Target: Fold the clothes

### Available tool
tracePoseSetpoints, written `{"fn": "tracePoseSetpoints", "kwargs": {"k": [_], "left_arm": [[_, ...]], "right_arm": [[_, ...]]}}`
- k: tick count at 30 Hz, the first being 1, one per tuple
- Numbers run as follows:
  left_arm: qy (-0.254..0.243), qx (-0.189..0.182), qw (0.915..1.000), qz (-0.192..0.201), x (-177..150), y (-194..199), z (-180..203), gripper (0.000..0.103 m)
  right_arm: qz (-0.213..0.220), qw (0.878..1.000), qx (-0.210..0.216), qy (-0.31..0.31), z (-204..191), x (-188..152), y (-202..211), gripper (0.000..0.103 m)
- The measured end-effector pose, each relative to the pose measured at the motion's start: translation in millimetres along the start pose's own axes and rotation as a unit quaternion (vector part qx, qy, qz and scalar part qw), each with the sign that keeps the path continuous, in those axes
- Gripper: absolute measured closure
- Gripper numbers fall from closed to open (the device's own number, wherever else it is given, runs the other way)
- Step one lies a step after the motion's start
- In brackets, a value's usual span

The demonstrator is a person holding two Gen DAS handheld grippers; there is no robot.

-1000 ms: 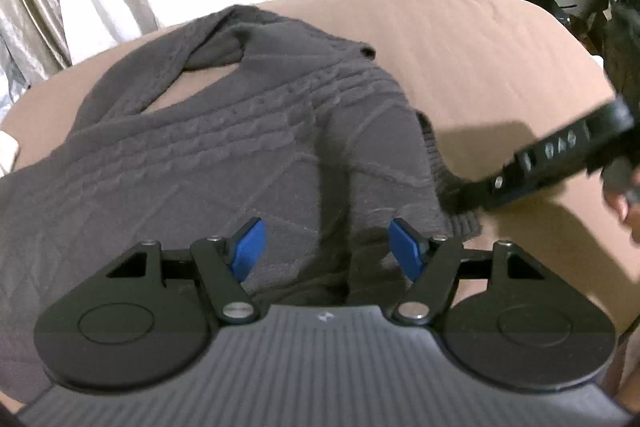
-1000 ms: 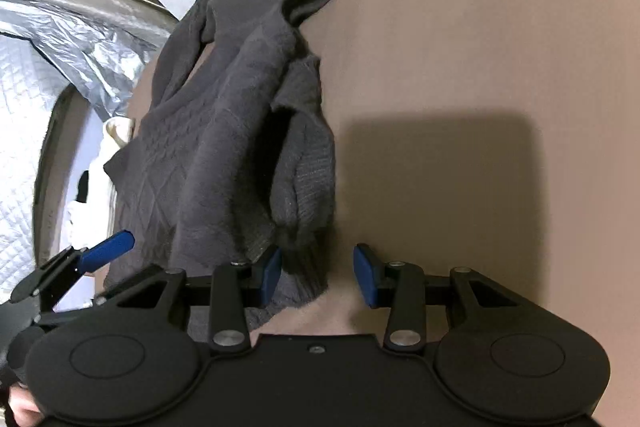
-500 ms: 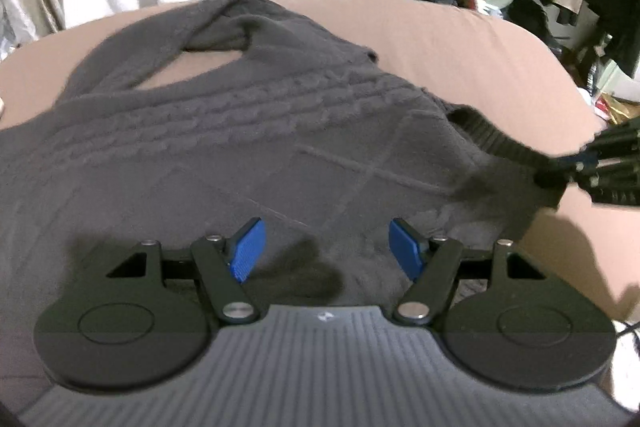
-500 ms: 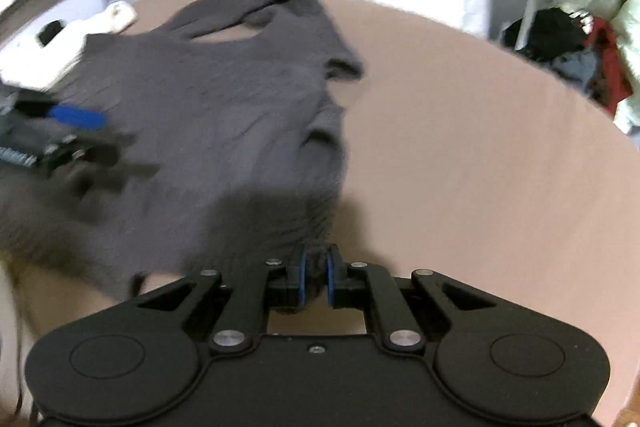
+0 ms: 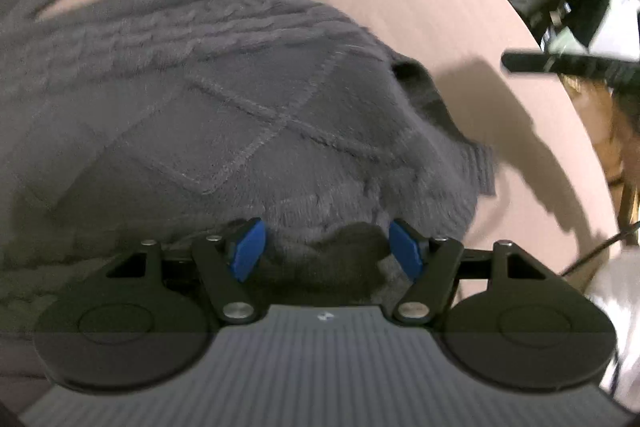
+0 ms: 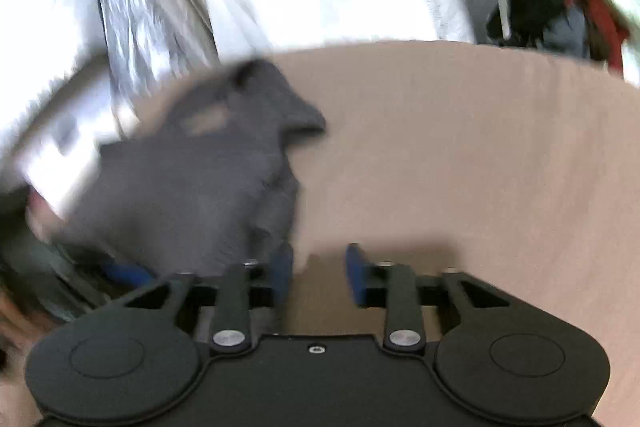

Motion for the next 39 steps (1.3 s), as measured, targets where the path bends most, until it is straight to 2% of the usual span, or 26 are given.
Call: {"fn": "tracePoseSetpoints", "kwargs": {"k": [2, 5, 6, 7, 9, 11, 13, 15, 17, 19, 20, 21, 22, 24, 28, 29, 30, 32, 34, 35, 39], "left_arm": [[0.009, -0.009, 0.9998, 0.016, 9.2, -2.4, -1.7, 0.035], [0.005, -0.009, 0.9993, 0.035, 19.3, -2.3, -0.9, 0.035], [0.001, -0.004, 0.9992, 0.04, 22.0, -2.2, -0.8, 0.035], [-0.005, 0.006, 0.999, 0.045, 23.4, -1.3, -0.8, 0.035], [-0.015, 0.032, 0.9983, 0.047, 23.7, 1.5, -3.5, 0.035], [-0.02, 0.058, 0.9973, 0.041, 22.8, 2.6, -9.1, 0.035], [-0.023, 0.088, 0.9955, 0.028, 19.7, 0.2, -17.1, 0.035], [-0.023, 0.094, 0.995, 0.025, 17.1, -1.3, -21.9, 0.035], [-0.015, 0.086, 0.9957, 0.031, 17.6, -2.8, -23.7, 0.035], [-0.007, 0.077, 0.9963, 0.037, 18.5, -4.4, -25.4, 0.035], [-0.003, 0.075, 0.9963, 0.041, 19.1, -3.9, -26.3, 0.035], [0.0, 0.073, 0.9963, 0.044, 19.7, -2.5, -27.2, 0.035], [0.004, 0.071, 0.9963, 0.047, 20.4, -1.0, -28.0, 0.035], [0.01, 0.067, 0.9962, 0.054, 21.7, 2.1, -29.5, 0.038], [0.016, 0.052, 0.9952, 0.082, 26.8, 17.4, -26.4, 0.038], [-0.001, 0.052, 0.9944, 0.092, 27.5, 22.7, -20.8, 0.038], [-0.02, 0.053, 0.9931, 0.102, 27.9, 27.3, -14.6, 0.035], [-0.049, 0.053, 0.9915, 0.108, 28.1, 29.7, -4.8, 0.035], [-0.052, 0.044, 0.9944, 0.081, 26.5, 15.9, -1.6, 0.035], [-0.046, 0.036, 0.9964, 0.061, 25.0, 5.8, -1.7, 0.035], [-0.002, 0.009, 0.9997, 0.024, 15.1, -28.6, -7.4, 0.034]], "right_arm": [[-0.021, 0.999, 0.002, 0.036, -11.9, -4.5, -19.3, 0.09], [-0.006, 0.999, 0.025, 0.046, -27.4, 5.7, -38.5, 0.085], [0.005, 0.998, 0.029, 0.057, -34.0, 9.3, -39.6, 0.083], [0.012, 0.997, 0.032, 0.07, -39.8, 9.6, -39.0, 0.073], [0.02, 0.995, 0.029, 0.096, -41.9, 10.6, -42.6, 0.067], [0.01, 0.99, 0.008, 0.143, -46.7, 2.1, -42.3, 0.068], [0.005, 0.978, -0.044, 0.202, -53.7, -7.7, -61.4, 0.07], [0.032, 0.979, -0.051, 0.197, -54.1, -6.1, -65.4, 0.07], [0.063, 0.985, -0.057, 0.153, -53.9, 8.3, -72.7, 0.07], [0.083, 0.985, -0.07, 0.134, -56.9, 18.8, -85.9, 0.068], [0.086, 0.981, -0.084, 0.15, -60.5, 20.8, -91.5, 0.069], [0.089, 0.977, -0.098, 0.166, -64.1, 22.7, -97.0, 0.079], [0.102, 0.973, -0.108, 0.178, -66.9, 23.1, -97.9, 0.095], [0.129, 0.971, -0.115, 0.166, -64.8, 26.5, -84.7, 0.096], [0.157, 0.978, -0.125, 0.054, -36.0, 49.9, -36.4, 0.1], [0.157, 0.98, -0.12, 0.023, -26.5, 55.0, -22.5, 0.1], [0.163, 0.982, -0.091, -0.008, -14.9, 57.0, -8.2, 0.101], [0.152, 0.984, -0.078, -0.052, 6.4, 56.7, -4.1, 0.101], [0.116, 0.986, -0.106, -0.059, 21.6, 53.5, -21.8, 0.101], [0.108, 0.983, -0.135, -0.053, 26.6, 51.5, -31.1, 0.102], [0.087, 0.962, -0.254, -0.058, 63.1, 48.3, -51.2, 0.103]]}}
Point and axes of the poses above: each gripper's, at about its wrist camera, not at the fingertips, and y roughly against the way its jaws point, z to its right, x to its top, the point moved 4 cm from there along -y, roughly the way its jaws point, and after that the axes turned 10 degrees about -x, right-handed, at the moved point
